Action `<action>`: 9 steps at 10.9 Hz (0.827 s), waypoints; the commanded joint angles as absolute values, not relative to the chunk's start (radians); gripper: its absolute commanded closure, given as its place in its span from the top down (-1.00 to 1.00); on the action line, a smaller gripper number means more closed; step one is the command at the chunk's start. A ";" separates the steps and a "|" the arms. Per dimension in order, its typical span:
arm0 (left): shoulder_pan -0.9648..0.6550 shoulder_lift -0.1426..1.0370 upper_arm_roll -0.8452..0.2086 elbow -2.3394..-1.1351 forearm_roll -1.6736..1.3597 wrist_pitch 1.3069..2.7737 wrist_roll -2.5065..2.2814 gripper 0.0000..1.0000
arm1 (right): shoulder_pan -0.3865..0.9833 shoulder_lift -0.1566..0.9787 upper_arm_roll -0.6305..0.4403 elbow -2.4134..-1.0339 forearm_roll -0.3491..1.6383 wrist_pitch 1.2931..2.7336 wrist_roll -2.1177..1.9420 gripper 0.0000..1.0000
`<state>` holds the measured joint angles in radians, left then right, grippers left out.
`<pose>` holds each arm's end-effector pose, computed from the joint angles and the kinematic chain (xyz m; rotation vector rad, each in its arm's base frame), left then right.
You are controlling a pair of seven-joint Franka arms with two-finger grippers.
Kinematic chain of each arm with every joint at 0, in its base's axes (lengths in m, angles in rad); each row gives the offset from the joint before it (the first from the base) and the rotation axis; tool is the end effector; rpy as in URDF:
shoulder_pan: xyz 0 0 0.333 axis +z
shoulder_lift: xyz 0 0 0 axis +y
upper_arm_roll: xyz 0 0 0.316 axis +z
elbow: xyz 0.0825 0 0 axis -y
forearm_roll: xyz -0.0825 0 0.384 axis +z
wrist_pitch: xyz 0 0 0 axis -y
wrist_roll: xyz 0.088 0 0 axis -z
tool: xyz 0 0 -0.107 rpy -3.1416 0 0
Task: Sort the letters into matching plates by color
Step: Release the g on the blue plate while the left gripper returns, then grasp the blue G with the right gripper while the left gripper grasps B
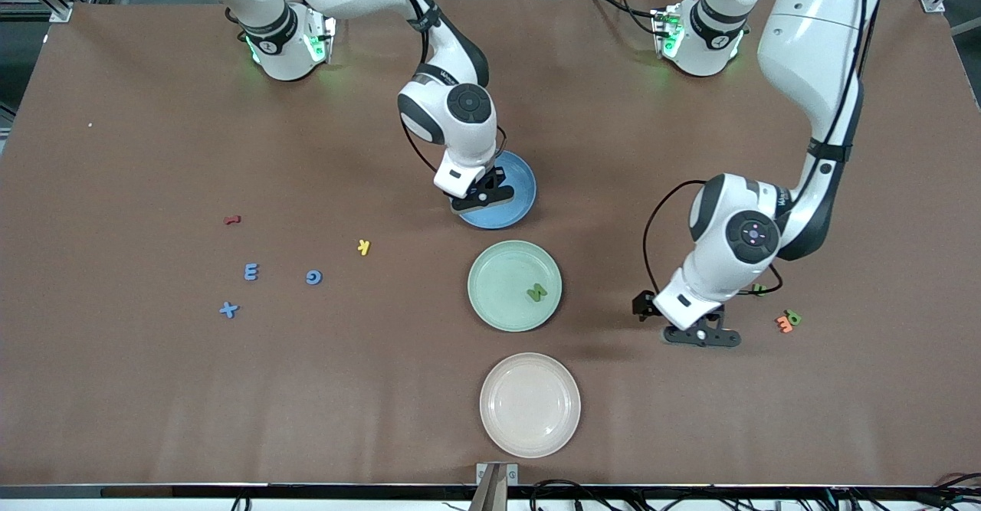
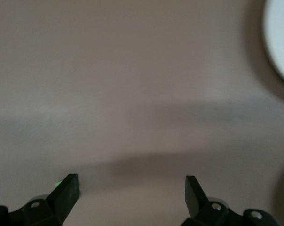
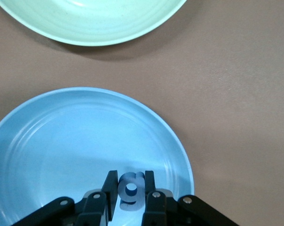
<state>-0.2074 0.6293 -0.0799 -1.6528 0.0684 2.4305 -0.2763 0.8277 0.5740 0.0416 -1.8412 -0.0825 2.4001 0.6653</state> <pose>0.6738 -0.1913 0.2600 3.0934 -0.0629 0.2258 0.4173 0.4905 0.2133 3.0823 0.4010 0.0194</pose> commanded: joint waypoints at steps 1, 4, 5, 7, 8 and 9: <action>-0.213 0.670 -0.087 -1.652 0.095 2.424 -0.512 0.96 | 0.831 0.583 0.048 -1.813 -0.087 2.382 0.745 0.12; -0.173 0.680 -0.087 -1.654 0.095 2.424 -0.519 0.93 | 0.828 0.575 0.048 -1.815 -0.100 2.388 0.735 1.00; -0.169 0.680 -0.086 -1.655 0.097 2.424 -0.509 0.93 | 0.822 0.568 0.046 -1.816 -0.100 2.384 0.733 1.00; -0.169 0.684 -0.086 -1.657 0.097 2.421 -0.495 0.93 | 0.778 0.537 0.043 -1.822 -0.098 2.370 0.736 1.00; -0.167 0.686 -0.083 -1.660 0.097 2.421 -0.492 0.93 | 0.746 0.528 0.043 -1.818 -0.098 2.340 0.733 1.00; -0.163 0.686 -0.078 -1.667 0.110 2.421 -0.492 0.92 | 0.714 0.520 0.041 -1.818 -0.098 2.336 0.723 1.00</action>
